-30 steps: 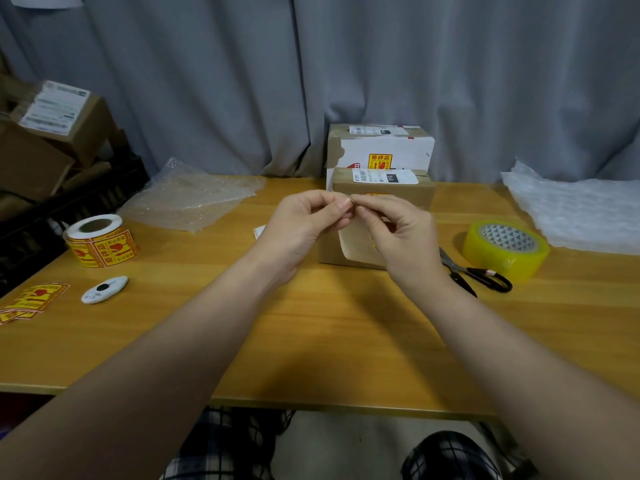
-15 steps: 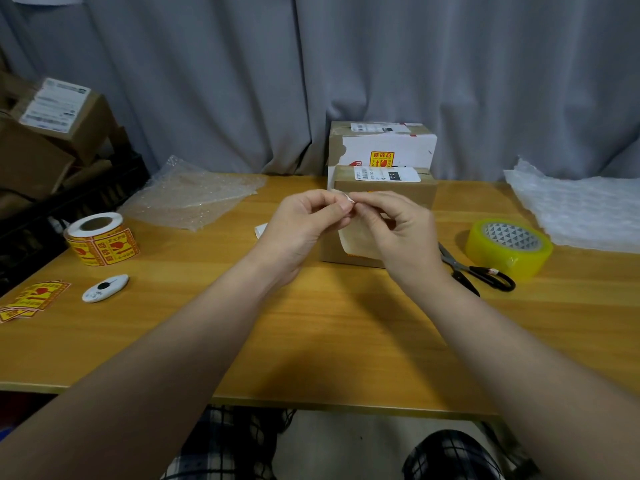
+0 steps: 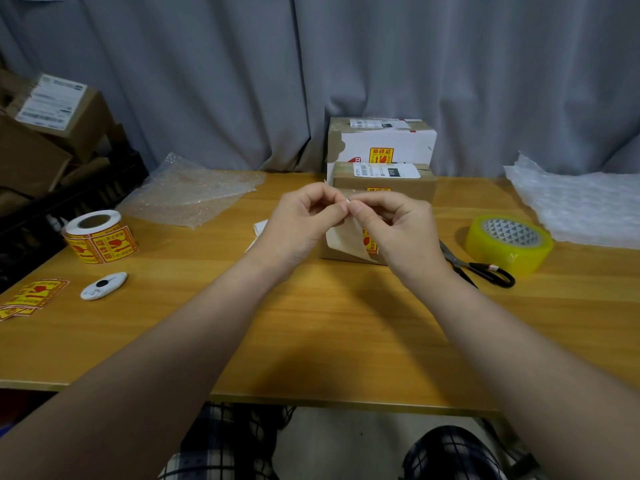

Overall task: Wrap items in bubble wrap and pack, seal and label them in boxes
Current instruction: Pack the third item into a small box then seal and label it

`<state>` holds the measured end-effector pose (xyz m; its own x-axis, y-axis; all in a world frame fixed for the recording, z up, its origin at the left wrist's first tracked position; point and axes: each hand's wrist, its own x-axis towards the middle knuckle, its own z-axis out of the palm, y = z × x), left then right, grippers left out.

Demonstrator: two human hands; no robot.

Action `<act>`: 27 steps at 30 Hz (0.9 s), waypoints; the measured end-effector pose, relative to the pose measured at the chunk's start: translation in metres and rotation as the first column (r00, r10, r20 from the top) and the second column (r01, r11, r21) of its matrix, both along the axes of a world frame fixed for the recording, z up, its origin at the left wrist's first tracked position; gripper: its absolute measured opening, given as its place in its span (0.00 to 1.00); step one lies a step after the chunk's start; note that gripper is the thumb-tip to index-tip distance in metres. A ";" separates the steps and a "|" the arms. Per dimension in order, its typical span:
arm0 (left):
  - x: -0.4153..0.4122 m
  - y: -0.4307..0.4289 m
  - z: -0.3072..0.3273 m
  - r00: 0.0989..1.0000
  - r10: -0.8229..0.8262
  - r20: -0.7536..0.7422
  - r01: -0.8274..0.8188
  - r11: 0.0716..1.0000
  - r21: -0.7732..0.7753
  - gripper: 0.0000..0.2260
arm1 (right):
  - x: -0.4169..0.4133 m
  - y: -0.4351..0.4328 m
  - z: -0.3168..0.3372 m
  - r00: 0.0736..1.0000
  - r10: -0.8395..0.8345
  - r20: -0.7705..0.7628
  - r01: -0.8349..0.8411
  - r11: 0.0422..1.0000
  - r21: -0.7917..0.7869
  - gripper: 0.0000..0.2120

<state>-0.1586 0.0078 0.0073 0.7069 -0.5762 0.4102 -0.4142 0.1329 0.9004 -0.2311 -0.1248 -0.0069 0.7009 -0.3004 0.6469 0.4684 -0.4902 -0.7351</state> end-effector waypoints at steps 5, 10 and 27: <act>0.000 -0.002 -0.001 0.997 0.040 0.060 -0.041 0.999 0.028 0.04 | 0.002 0.003 -0.003 0.984 -0.144 0.102 0.161 0.969 -0.189 0.05; -0.006 -0.007 -0.002 0.996 0.054 0.076 -0.055 0.998 0.013 0.05 | 0.003 0.010 -0.001 0.970 -0.216 0.112 0.232 0.960 -0.157 0.04; -0.002 -0.010 -0.007 0.997 0.004 -0.076 -0.002 1.000 0.020 0.08 | 0.004 0.010 0.004 0.983 0.052 -0.179 0.048 0.859 0.510 0.10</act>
<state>-0.1610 -0.0023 -0.0001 0.7374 -0.5815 0.3436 -0.3449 0.1132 0.9318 -0.2269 -0.1149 -0.0026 0.7906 -0.5516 0.2659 0.3048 -0.0221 -0.9522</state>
